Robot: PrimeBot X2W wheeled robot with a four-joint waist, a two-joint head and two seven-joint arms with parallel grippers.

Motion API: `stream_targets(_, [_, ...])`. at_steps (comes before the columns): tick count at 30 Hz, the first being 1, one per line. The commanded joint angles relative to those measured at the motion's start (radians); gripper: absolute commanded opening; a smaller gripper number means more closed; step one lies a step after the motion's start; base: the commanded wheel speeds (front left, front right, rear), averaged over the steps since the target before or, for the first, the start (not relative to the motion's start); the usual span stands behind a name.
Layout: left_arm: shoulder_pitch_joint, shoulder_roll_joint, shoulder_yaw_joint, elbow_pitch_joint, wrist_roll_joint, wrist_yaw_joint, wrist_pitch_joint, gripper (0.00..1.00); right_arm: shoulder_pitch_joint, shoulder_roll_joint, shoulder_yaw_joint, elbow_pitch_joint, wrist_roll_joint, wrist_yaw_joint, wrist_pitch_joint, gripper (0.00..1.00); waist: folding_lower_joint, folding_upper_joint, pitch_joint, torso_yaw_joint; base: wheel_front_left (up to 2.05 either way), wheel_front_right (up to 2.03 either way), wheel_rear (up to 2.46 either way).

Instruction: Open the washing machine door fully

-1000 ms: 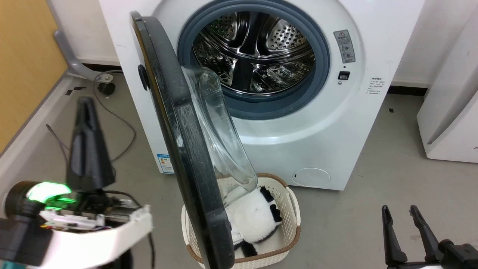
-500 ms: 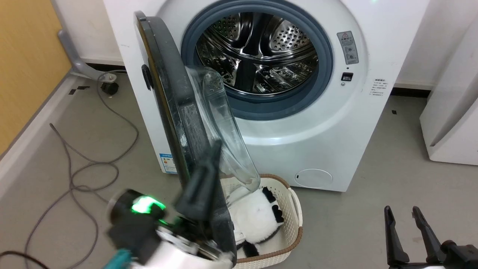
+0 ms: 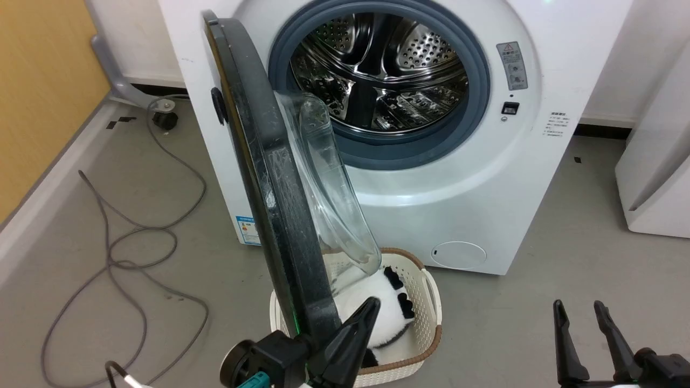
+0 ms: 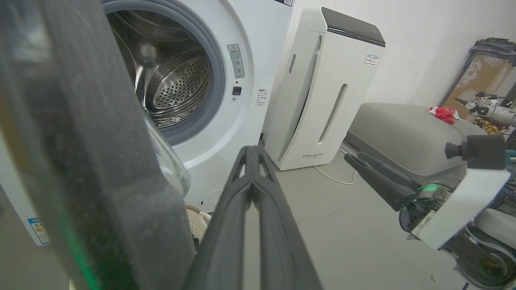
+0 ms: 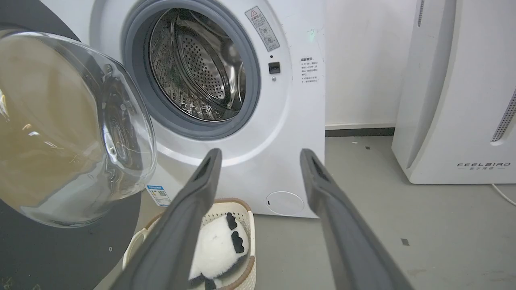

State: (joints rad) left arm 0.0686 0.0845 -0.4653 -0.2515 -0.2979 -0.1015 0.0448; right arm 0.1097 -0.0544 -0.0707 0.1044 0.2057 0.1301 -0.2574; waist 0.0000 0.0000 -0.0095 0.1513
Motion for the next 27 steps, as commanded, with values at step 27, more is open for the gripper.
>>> stream_targets(27, [-0.01, 0.031, 0.14, 0.18, -0.028, 0.102, -0.1, 0.0, 0.005, 0.004, 0.03, 0.043, 0.008, 0.001, -0.004, 1.0, 0.0, 0.0, 0.014, 0.189, 0.0, 0.0, 0.0])
